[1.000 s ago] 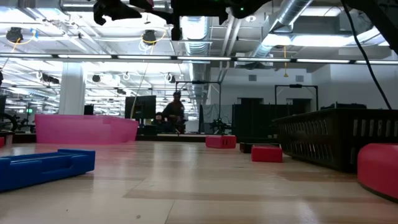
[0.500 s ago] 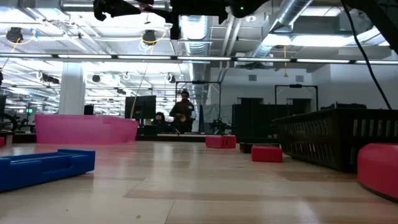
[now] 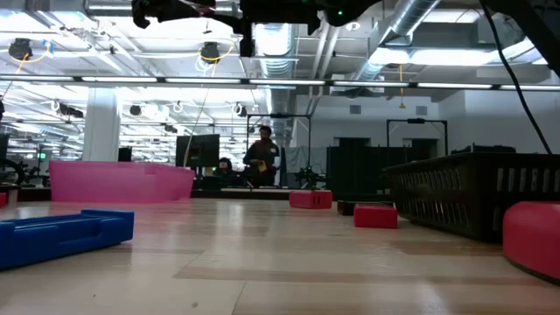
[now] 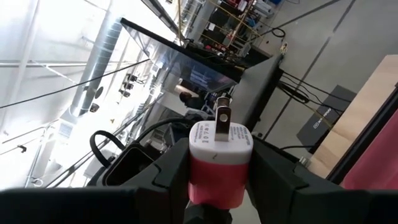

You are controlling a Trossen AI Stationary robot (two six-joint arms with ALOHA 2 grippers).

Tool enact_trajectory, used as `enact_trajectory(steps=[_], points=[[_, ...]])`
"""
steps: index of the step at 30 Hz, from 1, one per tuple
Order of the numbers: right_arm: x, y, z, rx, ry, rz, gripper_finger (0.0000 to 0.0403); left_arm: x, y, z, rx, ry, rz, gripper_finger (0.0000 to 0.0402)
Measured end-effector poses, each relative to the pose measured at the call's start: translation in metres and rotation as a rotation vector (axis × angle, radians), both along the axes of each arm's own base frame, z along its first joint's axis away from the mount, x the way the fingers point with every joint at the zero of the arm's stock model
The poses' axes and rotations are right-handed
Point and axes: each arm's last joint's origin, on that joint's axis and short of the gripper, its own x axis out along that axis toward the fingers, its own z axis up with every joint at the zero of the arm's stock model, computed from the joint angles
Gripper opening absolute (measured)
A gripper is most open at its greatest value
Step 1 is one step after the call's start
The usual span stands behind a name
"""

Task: Pick & Place Office items
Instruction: Put the pink and white charger adapter into the pink bin

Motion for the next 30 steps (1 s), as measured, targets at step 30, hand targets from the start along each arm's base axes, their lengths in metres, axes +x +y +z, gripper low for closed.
enact_trajectory(steps=[30], points=[[0.0007, 0.0051, 0.0009, 0.001, -0.01, 0.04, 0.0141, -0.0005, -0.0008, 0.0029, 0.006, -0.031, -0.023, 0.0192]])
